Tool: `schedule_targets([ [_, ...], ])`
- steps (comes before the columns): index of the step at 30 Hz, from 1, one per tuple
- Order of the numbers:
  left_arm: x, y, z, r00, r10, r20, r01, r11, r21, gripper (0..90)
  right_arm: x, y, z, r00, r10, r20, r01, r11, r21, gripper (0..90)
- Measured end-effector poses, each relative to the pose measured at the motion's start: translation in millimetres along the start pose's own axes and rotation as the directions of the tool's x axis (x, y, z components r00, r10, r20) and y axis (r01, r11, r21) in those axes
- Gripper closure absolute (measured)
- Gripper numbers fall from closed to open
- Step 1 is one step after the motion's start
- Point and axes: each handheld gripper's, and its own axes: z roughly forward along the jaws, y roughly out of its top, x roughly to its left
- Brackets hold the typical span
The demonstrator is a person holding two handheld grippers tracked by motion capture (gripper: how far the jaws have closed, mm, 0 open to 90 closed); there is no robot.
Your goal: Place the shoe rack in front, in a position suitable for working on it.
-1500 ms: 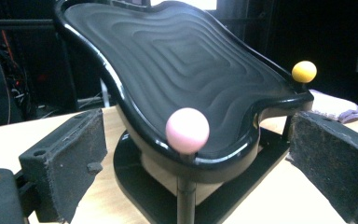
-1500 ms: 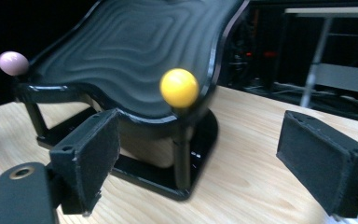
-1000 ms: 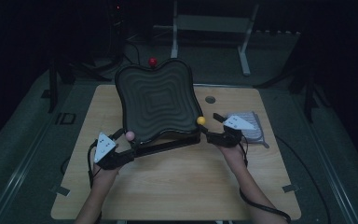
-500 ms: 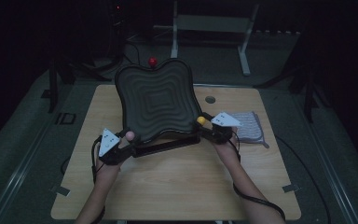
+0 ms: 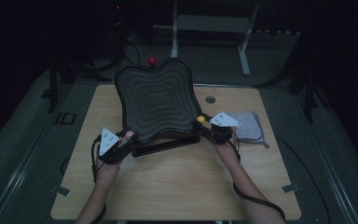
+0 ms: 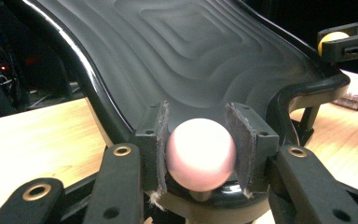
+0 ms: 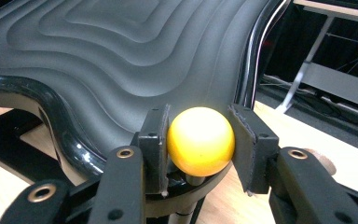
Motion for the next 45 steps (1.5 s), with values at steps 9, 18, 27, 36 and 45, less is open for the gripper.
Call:
schedule_targets([
  [9,-4.9,-2.1,-3.9,0.9999,-0.004,0.011,0.004,0.9999,-0.013,59.8,3.7,-2.9,-10.2,0.9994,0.034,0.001,-0.034,0.999,-0.003,59.7],
  [18,-18.9,-4.4,-13.2,0.9994,0.005,0.034,-0.005,0.9999,-0.015,59.8,5.8,-7.0,-27.5,0.9993,0.037,-0.001,-0.037,0.999,0.003,59.7],
  [27,-35.6,-5.9,-24.9,0.9979,-0.009,0.064,0.010,0.9999,-0.012,59.8,8.8,-12.5,-48.0,0.9992,0.040,-0.005,-0.040,0.999,0.009,59.7],
  [36,-54.5,-8.0,-38.5,0.9974,-0.009,0.071,0.010,0.9999,-0.005,59.8,10.9,-16.4,-64.6,0.9990,0.042,-0.012,-0.042,0.999,0.016,59.7],
  [45,-72.3,-11.1,-52.0,0.9968,-0.012,0.080,0.013,0.9999,-0.010,59.9,9.9,-19.8,-76.0,0.9986,0.034,-0.040,-0.033,0.999,0.017,59.7],
])
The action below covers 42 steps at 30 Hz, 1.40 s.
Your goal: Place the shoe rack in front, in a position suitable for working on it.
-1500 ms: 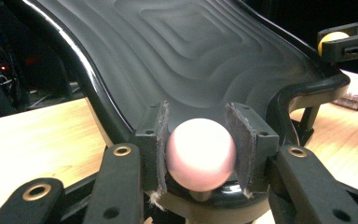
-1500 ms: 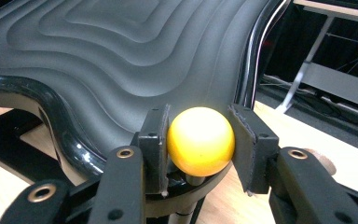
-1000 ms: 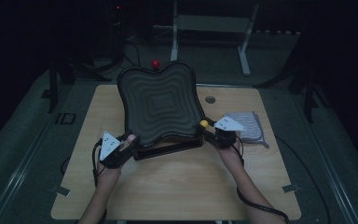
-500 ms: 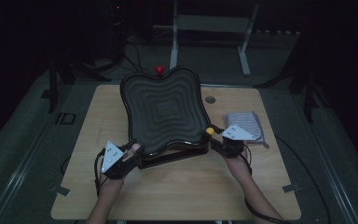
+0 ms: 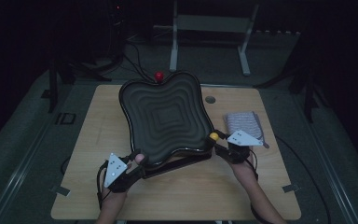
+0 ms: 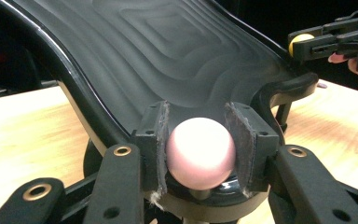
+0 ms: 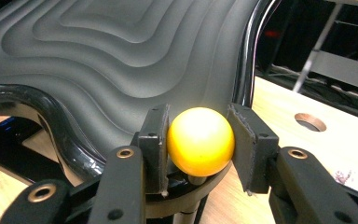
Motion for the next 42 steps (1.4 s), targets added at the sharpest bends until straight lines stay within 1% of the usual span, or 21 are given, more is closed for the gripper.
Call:
schedule_targets([
  [5,-9.3,-1.9,-5.3,0.9998,-0.009,0.016,0.009,0.9999,-0.006,59.9,1.4,-2.8,-8.4,1.0000,-0.005,-0.003,0.005,1.000,-0.002,59.7],
  [7,-13.5,-2.3,-7.0,0.9998,-0.006,0.022,0.006,1.0000,-0.006,59.9,1.0,-4.6,-11.6,1.0000,-0.007,-0.006,0.007,1.000,-0.006,59.7],
  [13,-26.1,-3.9,-11.0,0.9982,-0.014,0.059,0.015,0.9998,-0.011,59.9,-2.7,-11.0,-22.4,0.9997,-0.018,-0.018,0.017,1.000,-0.025,59.7],
  [15,-30.8,-4.5,-11.4,0.9973,-0.010,0.073,0.011,0.9998,-0.014,60.0,-4.1,-12.9,-26.9,0.9995,-0.021,-0.023,0.020,0.999,-0.027,59.7],
  [17,-35.3,-4.8,-12.0,0.9972,0.003,0.075,-0.002,0.9999,-0.017,59.9,-6.2,-16.0,-30.5,0.9997,-0.008,-0.025,0.007,0.999,-0.038,59.7],
  [20,-39.5,-5.9,-12.7,0.9970,0.004,0.077,-0.002,0.9997,-0.023,60.0,-8.3,-14.8,-33.5,0.9994,-0.017,-0.030,0.016,1.000,-0.023,59.8],
  [23,-42.2,-6.0,-13.3,0.9963,-0.011,0.085,0.013,0.9996,-0.023,59.9,-7.9,-17.6,-36.9,0.9996,0.002,-0.028,-0.003,0.999,-0.035,59.7],
  [24,-43.5,-5.7,-13.6,0.9958,-0.013,0.091,0.015,0.9997,-0.019,59.9,-8.3,-18.0,-37.9,0.9996,-0.002,-0.029,0.001,0.999,-0.035,59.8],
  [25,-45.4,-5.6,-13.6,0.9950,-0.011,0.099,0.013,0.9998,-0.018,60.0,-9.1,-18.1,-38.9,0.9995,-0.001,-0.032,0.000,0.999,-0.032,59.7],
  [27,-49.2,-5.5,-13.7,0.9949,0.003,0.101,-0.001,0.9998,-0.019,60.0,-11.5,-19.3,-39.3,0.9994,0.009,-0.033,-0.011,0.999,-0.037,59.7],
  [32,-49.8,-5.4,-13.3,0.9947,0.015,0.102,-0.013,0.9997,-0.019,60.0,-12.2,-18.1,-35.6,0.9997,0.016,-0.015,-0.017,0.999,-0.037,59.7],
  [35,-49.2,-6.6,-13.1,0.9959,0.024,0.087,-0.022,0.9993,-0.030,59.8,-12.0,-16.6,-34.3,0.9998,0.015,-0.016,-0.016,0.999,-0.031,59.6],
  [38,-46.5,-7.0,-12.4,0.9956,0.019,0.092,-0.016,0.9993,-0.034,59.3,-12.2,-15.0,-32.5,0.9997,0.015,-0.019,-0.015,1.000,-0.025,59.0],
  [40,-45.8,-6.5,-12.9,0.9948,0.015,0.100,-0.010,0.9990,-0.044,57.8,-12.1,-14.0,-32.3,0.9993,0.027,-0.027,-0.028,0.999,-0.022,56.4],
  [42,-45.3,-4.9,-14.3,0.9951,0.020,0.097,-0.016,0.9989,-0.045,56.8,-11.6,-13.7,-32.2,0.9990,0.027,-0.035,-0.028,0.999,-0.019,53.8],
])
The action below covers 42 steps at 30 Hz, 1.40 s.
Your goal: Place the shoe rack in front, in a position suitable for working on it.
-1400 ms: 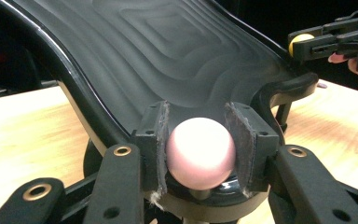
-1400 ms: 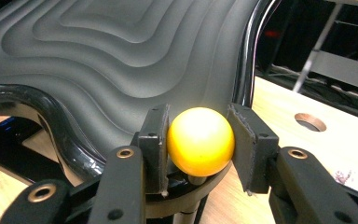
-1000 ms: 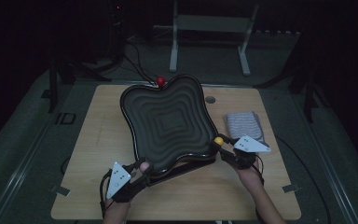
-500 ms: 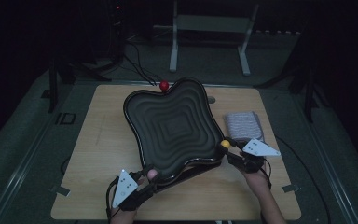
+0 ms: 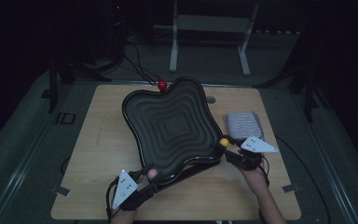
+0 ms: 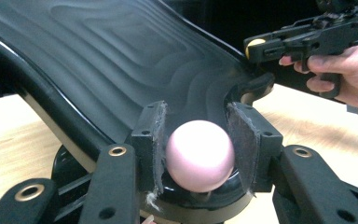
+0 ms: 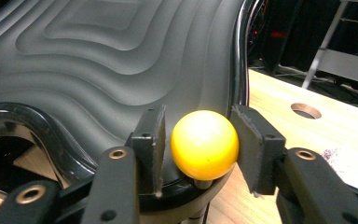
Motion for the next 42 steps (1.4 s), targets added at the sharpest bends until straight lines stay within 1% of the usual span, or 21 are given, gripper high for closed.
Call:
schedule_targets([
  [2,1.4,2.6,-2.6,0.9999,-0.016,0.005,0.016,0.9999,-0.001,50.4,0.5,0.4,-0.1,1.0000,0.000,-0.010,0.000,1.000,0.004,50.5],
  [5,3.0,5.3,-10.4,0.9990,-0.031,0.032,0.032,0.9992,-0.023,46.9,1.0,2.4,-3.0,0.9999,-0.004,-0.014,0.004,1.000,0.003,47.3],
  [8,2.5,3.5,-17.0,0.9999,-0.008,0.012,0.008,0.9999,-0.015,45.9,1.0,6.8,-7.3,0.9999,-0.003,-0.016,0.003,1.000,-0.002,43.4],
  [11,2.6,-4.2,-23.0,0.9999,-0.006,-0.011,0.006,0.9999,-0.012,44.3,1.5,9.5,-9.3,0.9998,-0.007,-0.017,0.007,1.000,0.000,42.6],
  [15,6.1,-17.5,-28.7,0.9991,-0.029,-0.032,0.029,0.9995,0.007,44.1,-2.5,9.4,-10.6,0.9999,0.015,-0.006,-0.015,1.000,-0.002,42.9],
  [17,7.4,-22.8,-29.8,0.9991,-0.028,-0.032,0.029,0.9994,0.020,44.1,-3.1,8.2,-9.9,0.9998,0.022,-0.001,-0.022,1.000,0.003,45.1],
  [20,6.3,-30.4,-28.3,0.9989,-0.029,-0.035,0.031,0.9980,0.055,44.1,-0.9,7.2,-9.1,1.0000,-0.001,-0.009,0.001,1.000,0.013,52.7],
  [21,5.9,-33.5,-27.1,0.9989,-0.037,-0.030,0.039,0.9969,0.067,44.0,0.1,7.3,-8.8,0.9999,-0.010,-0.007,0.010,1.000,0.018,53.4],
  [23,4.3,-40.1,-23.2,0.9991,-0.032,-0.027,0.034,0.9950,0.094,44.2,0.5,7.7,-9.1,0.9996,-0.025,0.011,0.024,0.999,0.026,58.8],
  [25,4.1,-44.9,-17.8,0.9987,-0.049,-0.014,0.051,0.9926,0.111,44.1,-1.2,7.8,-9.5,0.9999,-0.016,-0.001,0.016,1.000,0.026,58.9],
  [27,4.8,-48.2,-12.2,0.9982,-0.058,-0.013,0.059,0.9921,0.111,44.1,-0.6,7.7,-9.3,0.9997,-0.025,0.003,0.024,0.999,0.026,59.0],
  [29,6.5,-50.1,-9.1,0.9969,-0.079,0.004,0.078,0.9918,0.101,40.1,-0.6,7.6,-9.3,0.9996,-0.027,0.007,0.027,0.999,0.026,59.1],
  [30,6.5,-50.1,-9.1,0.9969,-0.079,0.004,0.078,0.9918,0.101,40.8,-0.6,7.6,-9.3,0.9996,-0.027,0.007,0.027,0.999,0.026,59.1],
  [31,4.4,-50.9,-8.4,0.9990,-0.045,0.001,0.044,0.9952,0.087,40.8,-1.0,7.5,-9.3,0.9997,-0.024,0.002,0.024,0.999,0.025,59.2],
  [33,4.0,-52.9,-6.6,0.9990,-0.046,0.001,0.045,0.9930,0.109,46.0,-0.8,7.2,-9.0,0.9997,-0.025,0.000,0.025,0.999,0.022,59.2],
  [35,4.4,-55.0,-5.0,0.9993,-0.038,-0.002,0.038,0.9916,0.124,46.2,-1.3,6.9,-9.0,0.9997,-0.025,-0.003,0.025,0.999,0.020,59.3],
  [36,5.6,-55.8,-3.5,0.9992,-0.039,0.004,0.039,0.9913,0.126,48.8,-1.4,6.9,-9.0,0.9997,-0.025,-0.003,0.025,0.999,0.020,59.3],
  [39,6.4,-55.0,-1.5,0.9997,-0.024,-0.002,0.024,0.9925,0.120,52.6,-1.2,7.3,-8.7,0.9996,-0.029,-0.002,0.029,0.999,0.022,59.3],
  [40,7.4,-54.3,-0.1,0.9997,-0.025,0.002,0.025,0.9930,0.116,58.6,-1.4,7.5,-8.4,0.9996,-0.030,-0.002,0.030,0.999,0.022,59.4],
  [41,8.2,-54.1,2.2,0.9997,-0.025,-0.003,0.025,0.9931,0.115,59.9,-1.7,7.6,-8.1,0.9996,-0.029,-0.002,0.029,0.999,0.023,59.4],
  [42,8.6,-54.8,4.2,0.9997,-0.020,0.013,0.019,0.9941,0.107,62.7,-3.1,8.5,-6.5,0.9996,-0.028,-0.004,0.028,0.999,0.027,59.4],
])
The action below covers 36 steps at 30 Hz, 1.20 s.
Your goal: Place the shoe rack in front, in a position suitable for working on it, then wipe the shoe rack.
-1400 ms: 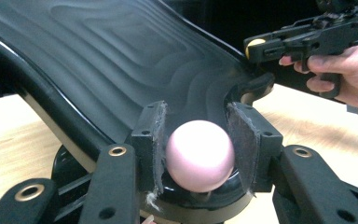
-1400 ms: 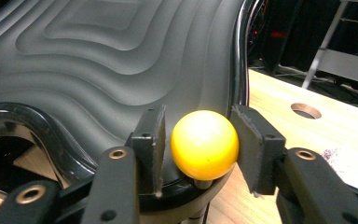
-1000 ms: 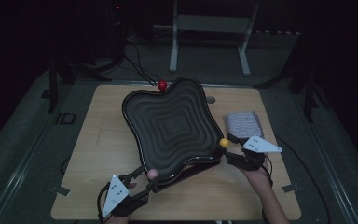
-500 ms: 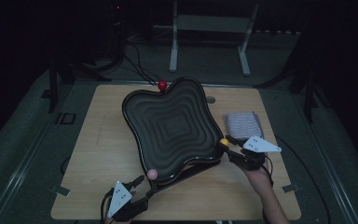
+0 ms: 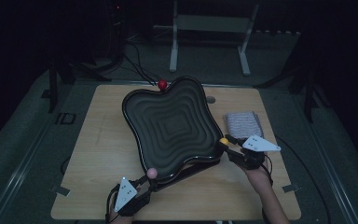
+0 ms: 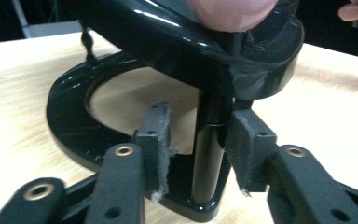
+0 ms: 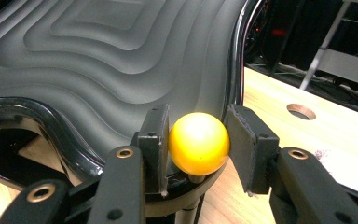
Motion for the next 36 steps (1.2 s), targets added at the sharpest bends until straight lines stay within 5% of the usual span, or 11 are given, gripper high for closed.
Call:
schedule_targets([
  [10,-5.7,3.0,10.4,0.9997,0.022,-0.006,-0.022,0.9994,-0.026,74.4,-6.7,4.9,9.3,1.0000,0.004,-0.004,-0.004,1.000,0.012,58.4],
  [13,-5.3,2.9,10.4,0.9998,0.020,-0.005,-0.020,0.9994,-0.027,74.6,-8.7,7.2,6.6,0.9998,0.019,-0.007,-0.019,1.000,-0.009,48.1],
  [23,-5.4,2.2,10.9,0.9998,0.020,-0.008,-0.020,0.9993,-0.032,74.8,-34.3,10.6,-10.7,0.9954,0.088,0.039,-0.086,0.995,-0.057,36.3],
  [26,-4.6,2.0,11.1,0.9998,0.019,-0.003,-0.019,0.9992,-0.034,74.8,-56.7,7.8,-12.6,0.9862,0.109,0.124,-0.104,0.994,-0.046,36.4],
  [36,-5.1,1.6,12.0,0.9997,0.023,0.000,-0.023,0.9990,-0.039,74.9,-115.6,-1.8,11.5,0.9473,0.202,0.248,-0.214,0.976,0.023,39.1],
])
